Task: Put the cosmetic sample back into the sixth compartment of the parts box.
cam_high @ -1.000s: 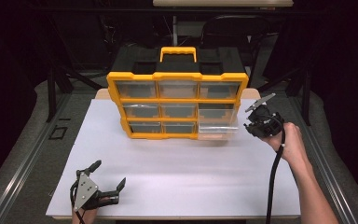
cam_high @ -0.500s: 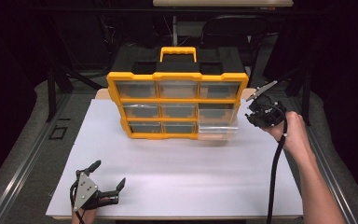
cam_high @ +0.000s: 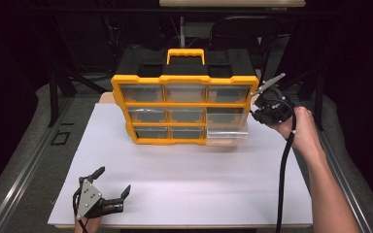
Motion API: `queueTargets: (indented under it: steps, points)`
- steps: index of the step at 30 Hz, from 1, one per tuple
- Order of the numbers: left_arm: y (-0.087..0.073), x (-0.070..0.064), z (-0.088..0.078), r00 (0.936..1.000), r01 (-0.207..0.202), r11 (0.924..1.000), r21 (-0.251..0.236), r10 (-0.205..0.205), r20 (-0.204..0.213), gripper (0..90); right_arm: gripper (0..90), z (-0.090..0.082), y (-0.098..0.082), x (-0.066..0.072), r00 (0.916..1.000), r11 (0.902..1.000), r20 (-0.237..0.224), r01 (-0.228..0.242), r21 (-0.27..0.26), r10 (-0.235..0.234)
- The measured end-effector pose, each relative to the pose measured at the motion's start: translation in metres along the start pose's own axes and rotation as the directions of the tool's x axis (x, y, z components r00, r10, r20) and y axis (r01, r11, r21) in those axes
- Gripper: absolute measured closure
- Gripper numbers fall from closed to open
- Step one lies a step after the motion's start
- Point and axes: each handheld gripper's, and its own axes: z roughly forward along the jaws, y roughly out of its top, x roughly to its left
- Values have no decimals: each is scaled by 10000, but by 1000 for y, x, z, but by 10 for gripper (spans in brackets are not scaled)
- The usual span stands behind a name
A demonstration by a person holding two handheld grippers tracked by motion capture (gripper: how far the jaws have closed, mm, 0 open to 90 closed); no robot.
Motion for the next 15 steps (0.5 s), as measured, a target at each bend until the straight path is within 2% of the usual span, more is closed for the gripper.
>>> queueTargets:
  steps: [15]
  points:
    - [0, 0, 0, 10000, 15, 10000, 19, -15, 6, 0, 809, 6, 26, 21, 9972, 9980, -410, 630, -57, -632]
